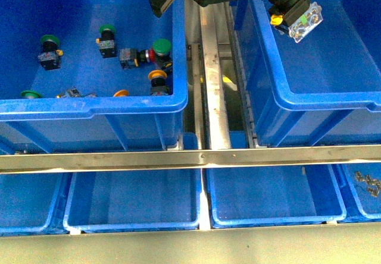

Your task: Pick red and yellow buttons and place in box

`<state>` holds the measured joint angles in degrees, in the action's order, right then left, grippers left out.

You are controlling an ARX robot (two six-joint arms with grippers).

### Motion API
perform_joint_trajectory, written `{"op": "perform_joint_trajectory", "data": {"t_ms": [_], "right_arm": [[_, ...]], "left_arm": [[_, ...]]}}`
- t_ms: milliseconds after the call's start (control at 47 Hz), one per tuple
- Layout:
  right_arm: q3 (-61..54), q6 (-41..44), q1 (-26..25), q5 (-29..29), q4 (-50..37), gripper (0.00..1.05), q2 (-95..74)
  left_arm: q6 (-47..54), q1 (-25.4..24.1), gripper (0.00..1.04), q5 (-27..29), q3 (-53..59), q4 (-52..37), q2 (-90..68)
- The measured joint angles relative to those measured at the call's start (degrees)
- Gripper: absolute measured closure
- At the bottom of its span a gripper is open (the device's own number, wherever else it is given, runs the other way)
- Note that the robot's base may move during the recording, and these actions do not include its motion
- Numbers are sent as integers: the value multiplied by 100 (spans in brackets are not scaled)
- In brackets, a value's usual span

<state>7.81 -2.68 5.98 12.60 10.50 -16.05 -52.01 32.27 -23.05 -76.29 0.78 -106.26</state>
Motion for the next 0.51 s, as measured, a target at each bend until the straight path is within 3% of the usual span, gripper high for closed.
{"op": "perform_joint_trajectory", "data": {"t_ms": [170,298,511], "right_arm": [[516,977,446,-1117,-3099,6,-3436],[999,1397,535,-1515,-4568,6,-5014],[1598,1832,732,-1860,-5062,6,-6280]], "left_arm": [[0,35,70,15,-72,4,-4],[7,26,70,46,-72,15,-4],[31,20,70,52,-72,33,-4]]}}
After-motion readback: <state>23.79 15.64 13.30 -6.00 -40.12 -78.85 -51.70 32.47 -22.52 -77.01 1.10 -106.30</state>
